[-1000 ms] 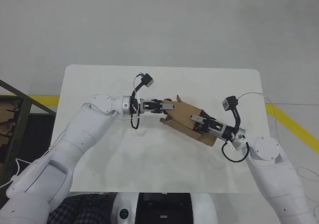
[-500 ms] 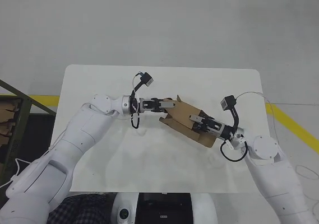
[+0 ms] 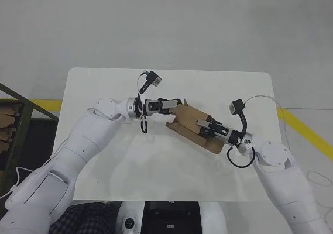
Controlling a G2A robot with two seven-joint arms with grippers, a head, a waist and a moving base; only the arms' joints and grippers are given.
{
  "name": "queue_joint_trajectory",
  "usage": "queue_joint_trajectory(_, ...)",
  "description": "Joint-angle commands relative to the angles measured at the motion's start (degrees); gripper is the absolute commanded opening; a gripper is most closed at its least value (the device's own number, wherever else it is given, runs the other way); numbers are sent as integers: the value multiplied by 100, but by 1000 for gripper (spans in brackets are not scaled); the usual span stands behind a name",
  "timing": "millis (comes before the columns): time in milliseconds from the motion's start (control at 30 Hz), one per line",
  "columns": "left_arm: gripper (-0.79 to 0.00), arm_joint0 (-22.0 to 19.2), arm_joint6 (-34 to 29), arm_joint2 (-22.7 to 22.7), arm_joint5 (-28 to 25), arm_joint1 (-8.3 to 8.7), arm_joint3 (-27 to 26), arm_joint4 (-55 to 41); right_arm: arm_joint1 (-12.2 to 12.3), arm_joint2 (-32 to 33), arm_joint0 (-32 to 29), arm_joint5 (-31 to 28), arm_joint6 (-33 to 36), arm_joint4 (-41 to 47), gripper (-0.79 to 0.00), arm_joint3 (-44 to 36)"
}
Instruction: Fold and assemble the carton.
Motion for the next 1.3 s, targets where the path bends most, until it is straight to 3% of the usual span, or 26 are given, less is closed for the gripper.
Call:
queue_joint_trajectory(0,0,27,-40,-29,42,13,-99,-63,-6,-25,21,12,-40,-8,-785,29)
queue_joint_trajectory(367,0,96,-224,-10,226,-15,-328,-260,-28,-117,79,-45,-92,67,-785,94)
queue_joint_trajectory(667,0,40,-228,79,229,-87,-223,-187,-26,-95,54,-118,-94,143,-785,76)
queue_joint_trajectory(1033,0,183,17,-335,-16,6,-162,-333,11,94,-76,-215,23,336,-785,-12)
queue_joint_trajectory(1267,0,227,-70,-317,71,-15,-10,-328,27,168,-161,-291,96,473,-785,-107)
